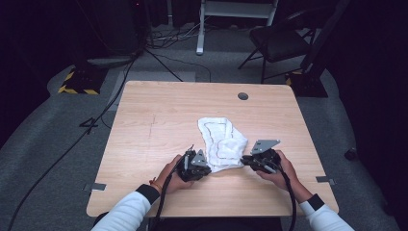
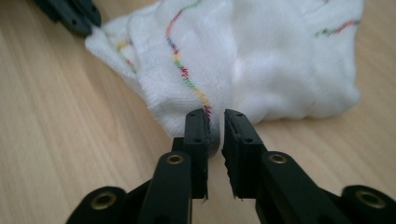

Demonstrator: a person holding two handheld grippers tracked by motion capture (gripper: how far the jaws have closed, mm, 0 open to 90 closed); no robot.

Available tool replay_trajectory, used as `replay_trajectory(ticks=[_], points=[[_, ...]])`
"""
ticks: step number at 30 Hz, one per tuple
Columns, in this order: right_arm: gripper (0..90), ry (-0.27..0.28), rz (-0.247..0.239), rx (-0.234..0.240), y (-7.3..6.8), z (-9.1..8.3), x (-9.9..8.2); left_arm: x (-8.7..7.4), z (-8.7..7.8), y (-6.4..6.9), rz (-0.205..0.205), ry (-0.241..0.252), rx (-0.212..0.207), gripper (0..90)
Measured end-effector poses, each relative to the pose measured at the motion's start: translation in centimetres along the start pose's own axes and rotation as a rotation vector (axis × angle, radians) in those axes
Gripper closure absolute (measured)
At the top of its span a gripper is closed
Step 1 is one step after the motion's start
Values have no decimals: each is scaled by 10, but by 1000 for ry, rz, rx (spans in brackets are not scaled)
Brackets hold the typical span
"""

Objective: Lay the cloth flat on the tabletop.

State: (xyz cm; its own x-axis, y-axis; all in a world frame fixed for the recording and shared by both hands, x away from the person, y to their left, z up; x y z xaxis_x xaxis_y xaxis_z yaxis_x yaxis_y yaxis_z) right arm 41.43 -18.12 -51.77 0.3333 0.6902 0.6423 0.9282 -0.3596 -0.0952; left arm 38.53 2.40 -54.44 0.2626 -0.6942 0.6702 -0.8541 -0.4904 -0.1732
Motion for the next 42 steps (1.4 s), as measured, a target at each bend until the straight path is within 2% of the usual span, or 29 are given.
replay_trajectory(ticks=[2, 4, 8, 9, 10, 11, 13, 15, 20, 21, 23, 28, 30, 31, 33, 36, 39, 42], points=[[740, -24, -7, -2, -5, 1, -7, 0, -1, 3, 13, 0, 5, 844], [650, -22, -7, -15, -6, -3, -9, -1, -1, 4, 17, -2, 7, 843], [541, 71, -6, -34, -2, -14, 2, -1, -1, 2, 7, -4, 3, 842], [510, 118, -21, -30, -4, -17, 11, -1, -1, 2, 11, -2, 3, 843], [510, 118, -21, -30, -4, -17, 11, -1, 0, 2, 11, -2, 2, 843], [486, 151, -68, -37, -9, -16, 22, -1, 0, 2, 8, -2, -2, 843], [489, 163, -79, -32, -12, -14, 26, 0, 0, 2, 8, -1, -5, 843], [500, 178, -115, -24, -19, -9, 36, 0, 0, 1, 5, -1, -6, 843], [503, 112, -182, 37, -34, 21, 51, 0, 0, 2, 14, -3, -4, 843], [505, 92, -195, 54, -37, 31, 55, 0, 0, 1, 16, -2, -4, 843], [505, 81, -195, 62, -38, 35, 56, 0, 1, 1, 21, 1, -5, 843], [497, -4, -184, 67, -33, 59, 56, 0, 0, 1, 14, -2, -15, 840], [523, -47, -176, 62, -29, 67, 53, -1, 1, 0, 5, 0, -23, 839], [569, -64, -167, 44, -27, 69, 51, -1, 1, 0, 5, 0, -24, 839], [621, -63, -158, 51, -26, 70, 50, -1, 0, 1, 9, -4, -19, 838], [745, -74, -175, 39, -26, 67, 48, -1, 0, 1, 9, -5, -18, 838], [831, -60, -169, 21, -23, 62, 49, -1, 0, 0, 16, -9, -19, 838], [848, -27, -149, 6, -19, 51, 49, -1, 0, 0, 22, -9, -18, 838]])
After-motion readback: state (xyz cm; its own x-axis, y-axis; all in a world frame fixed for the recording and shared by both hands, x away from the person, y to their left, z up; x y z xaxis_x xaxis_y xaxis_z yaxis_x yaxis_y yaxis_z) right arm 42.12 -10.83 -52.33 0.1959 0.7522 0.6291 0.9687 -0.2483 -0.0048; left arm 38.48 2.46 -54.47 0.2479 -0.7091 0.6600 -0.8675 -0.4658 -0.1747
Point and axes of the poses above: each handheld gripper's, and its own axes: z roughly forward along the jaws, x roughly out of its top, y roughly to its right, the point moved 7 cm from there along z, roughly forward along the jaws, and after that the axes turned 14 degrees about x, right-handed, at the moved point
